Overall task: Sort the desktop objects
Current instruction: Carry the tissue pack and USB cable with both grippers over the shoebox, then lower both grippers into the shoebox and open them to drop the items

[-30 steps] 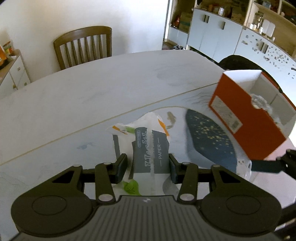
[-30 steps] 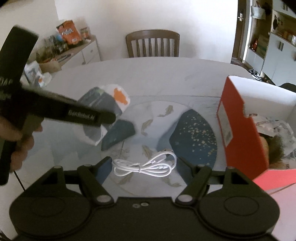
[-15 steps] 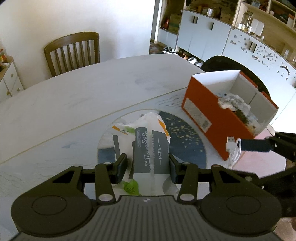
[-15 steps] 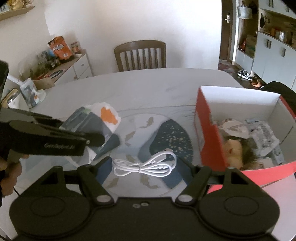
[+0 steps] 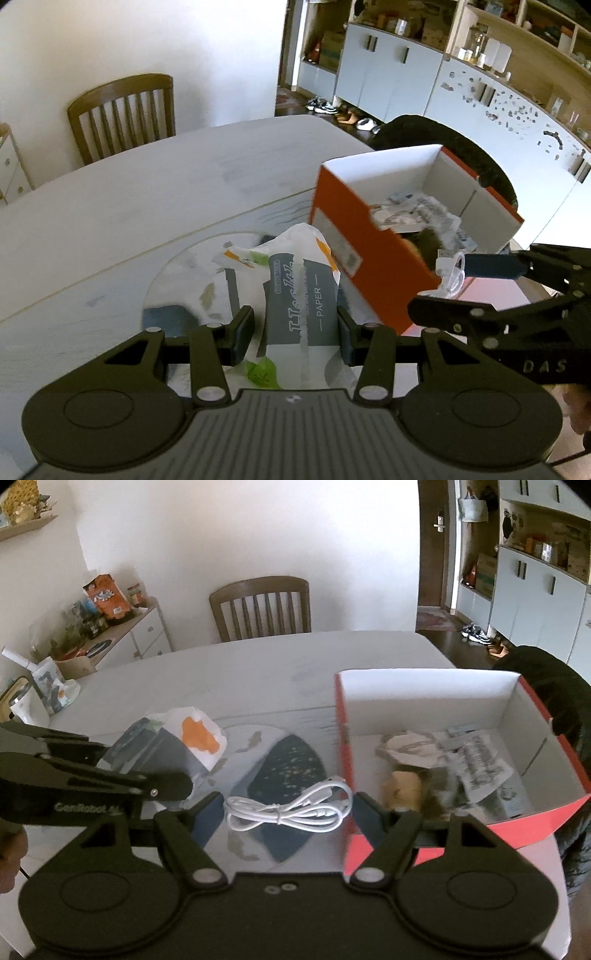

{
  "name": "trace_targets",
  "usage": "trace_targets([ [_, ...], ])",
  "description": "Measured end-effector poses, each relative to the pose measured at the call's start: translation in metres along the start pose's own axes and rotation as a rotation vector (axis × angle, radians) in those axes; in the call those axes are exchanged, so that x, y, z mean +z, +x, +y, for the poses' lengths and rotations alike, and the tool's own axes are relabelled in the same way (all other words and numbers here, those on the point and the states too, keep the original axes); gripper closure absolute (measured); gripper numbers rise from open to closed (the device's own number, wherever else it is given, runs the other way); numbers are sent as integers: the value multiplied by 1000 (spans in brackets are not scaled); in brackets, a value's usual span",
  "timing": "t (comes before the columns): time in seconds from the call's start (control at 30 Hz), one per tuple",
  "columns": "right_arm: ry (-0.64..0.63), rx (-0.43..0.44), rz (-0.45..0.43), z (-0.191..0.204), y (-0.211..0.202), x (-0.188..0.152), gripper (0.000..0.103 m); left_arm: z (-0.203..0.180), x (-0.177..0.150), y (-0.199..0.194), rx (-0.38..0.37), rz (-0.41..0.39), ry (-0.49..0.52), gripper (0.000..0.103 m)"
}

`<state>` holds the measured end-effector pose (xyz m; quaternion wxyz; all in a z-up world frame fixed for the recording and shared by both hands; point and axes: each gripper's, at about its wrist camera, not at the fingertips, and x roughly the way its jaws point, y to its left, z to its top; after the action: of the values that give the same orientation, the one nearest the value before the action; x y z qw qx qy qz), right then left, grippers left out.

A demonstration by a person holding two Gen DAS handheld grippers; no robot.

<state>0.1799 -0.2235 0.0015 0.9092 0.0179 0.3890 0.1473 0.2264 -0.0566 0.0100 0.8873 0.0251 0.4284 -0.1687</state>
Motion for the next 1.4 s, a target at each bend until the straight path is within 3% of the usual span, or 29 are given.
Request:
trace_targets([
  [1.03, 53, -68, -29, -175, -23, 0, 28, -150, 74, 68, -45, -5, 119, 58],
  [1.4, 22, -80, -1, -200, -10, -1, 28, -175, 105, 102, -63, 29, 130, 58],
])
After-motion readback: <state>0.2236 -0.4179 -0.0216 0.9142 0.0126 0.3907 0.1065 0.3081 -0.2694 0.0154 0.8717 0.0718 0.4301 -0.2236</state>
